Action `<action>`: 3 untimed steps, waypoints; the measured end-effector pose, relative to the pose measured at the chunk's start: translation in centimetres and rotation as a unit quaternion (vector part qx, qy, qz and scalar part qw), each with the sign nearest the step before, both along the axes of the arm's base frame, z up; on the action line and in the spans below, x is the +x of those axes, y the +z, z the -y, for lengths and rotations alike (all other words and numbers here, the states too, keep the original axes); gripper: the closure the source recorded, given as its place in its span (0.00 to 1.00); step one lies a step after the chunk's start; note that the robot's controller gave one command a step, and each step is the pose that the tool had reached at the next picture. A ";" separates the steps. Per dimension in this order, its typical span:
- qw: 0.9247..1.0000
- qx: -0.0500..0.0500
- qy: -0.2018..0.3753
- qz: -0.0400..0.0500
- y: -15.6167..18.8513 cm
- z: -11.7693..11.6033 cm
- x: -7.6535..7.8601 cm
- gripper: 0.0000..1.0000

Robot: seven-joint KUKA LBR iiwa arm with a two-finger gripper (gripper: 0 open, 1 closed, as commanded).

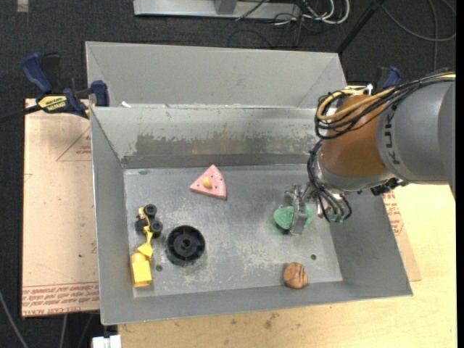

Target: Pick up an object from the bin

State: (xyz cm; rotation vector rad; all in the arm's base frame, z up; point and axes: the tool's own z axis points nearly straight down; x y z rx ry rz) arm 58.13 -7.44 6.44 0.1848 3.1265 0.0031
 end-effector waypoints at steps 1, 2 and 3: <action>1.000 0.000 0.000 -0.002 1.8 0.0 -0.1 1.00; 1.000 0.000 0.000 -0.002 3.6 0.0 0.0 1.00; 1.000 0.000 0.000 -0.003 4.8 0.0 -0.1 1.00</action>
Offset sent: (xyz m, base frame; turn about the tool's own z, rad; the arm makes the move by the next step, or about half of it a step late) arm -0.0001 0.0000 0.0553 0.0000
